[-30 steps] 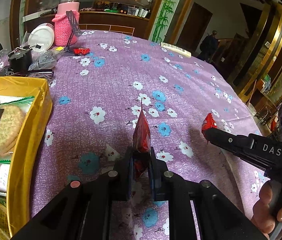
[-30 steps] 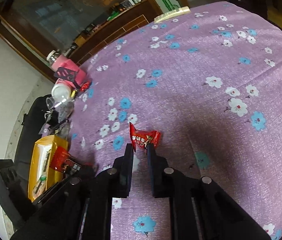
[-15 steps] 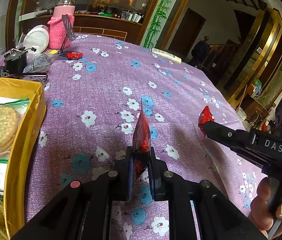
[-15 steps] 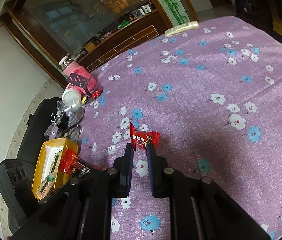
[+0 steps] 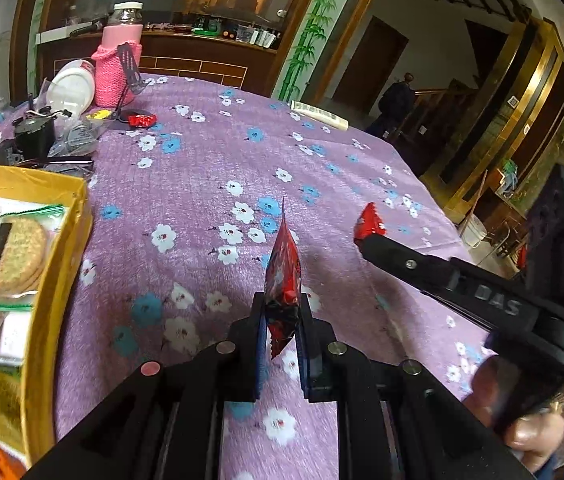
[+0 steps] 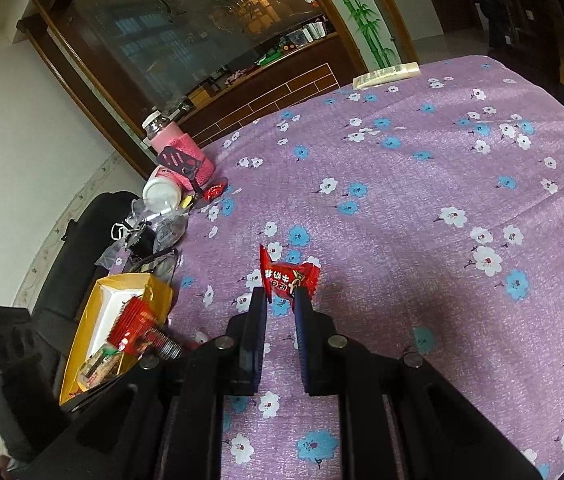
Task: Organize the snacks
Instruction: 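Carry both red candy packets over the white-lined yellow box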
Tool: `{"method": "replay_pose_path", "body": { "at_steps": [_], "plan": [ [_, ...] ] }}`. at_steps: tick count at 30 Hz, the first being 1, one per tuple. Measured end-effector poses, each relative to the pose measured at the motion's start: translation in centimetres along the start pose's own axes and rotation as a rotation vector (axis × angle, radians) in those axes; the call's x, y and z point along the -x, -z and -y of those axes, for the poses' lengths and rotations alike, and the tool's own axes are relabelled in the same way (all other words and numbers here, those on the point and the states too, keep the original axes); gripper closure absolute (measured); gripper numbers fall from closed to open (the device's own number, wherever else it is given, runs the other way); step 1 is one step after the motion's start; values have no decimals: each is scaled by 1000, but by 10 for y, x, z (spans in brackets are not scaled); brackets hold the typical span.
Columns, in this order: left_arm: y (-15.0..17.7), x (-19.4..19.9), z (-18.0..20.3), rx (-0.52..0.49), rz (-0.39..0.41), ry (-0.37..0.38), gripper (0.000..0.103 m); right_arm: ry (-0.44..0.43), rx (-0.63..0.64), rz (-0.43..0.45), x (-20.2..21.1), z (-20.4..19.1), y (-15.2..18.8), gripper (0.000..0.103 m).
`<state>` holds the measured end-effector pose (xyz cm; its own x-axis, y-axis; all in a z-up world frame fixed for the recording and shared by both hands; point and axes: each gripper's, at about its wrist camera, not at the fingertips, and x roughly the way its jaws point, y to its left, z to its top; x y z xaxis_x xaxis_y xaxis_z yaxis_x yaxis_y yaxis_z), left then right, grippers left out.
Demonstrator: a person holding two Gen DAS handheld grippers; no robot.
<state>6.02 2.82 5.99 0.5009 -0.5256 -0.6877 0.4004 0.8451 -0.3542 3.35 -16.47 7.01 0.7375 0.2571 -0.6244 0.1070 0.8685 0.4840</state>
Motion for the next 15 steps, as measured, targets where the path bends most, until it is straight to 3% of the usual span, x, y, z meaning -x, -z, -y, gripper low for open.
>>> {"method": "replay_pose_path", "body": {
  "at_steps": [5, 15],
  "plan": [
    [2, 31, -11, 19, 22, 4, 91, -32, 41, 1, 2, -13, 5, 90],
    [21, 107, -67, 88, 142, -94, 91, -161, 218, -17, 5, -66, 25, 90]
  ]
}}
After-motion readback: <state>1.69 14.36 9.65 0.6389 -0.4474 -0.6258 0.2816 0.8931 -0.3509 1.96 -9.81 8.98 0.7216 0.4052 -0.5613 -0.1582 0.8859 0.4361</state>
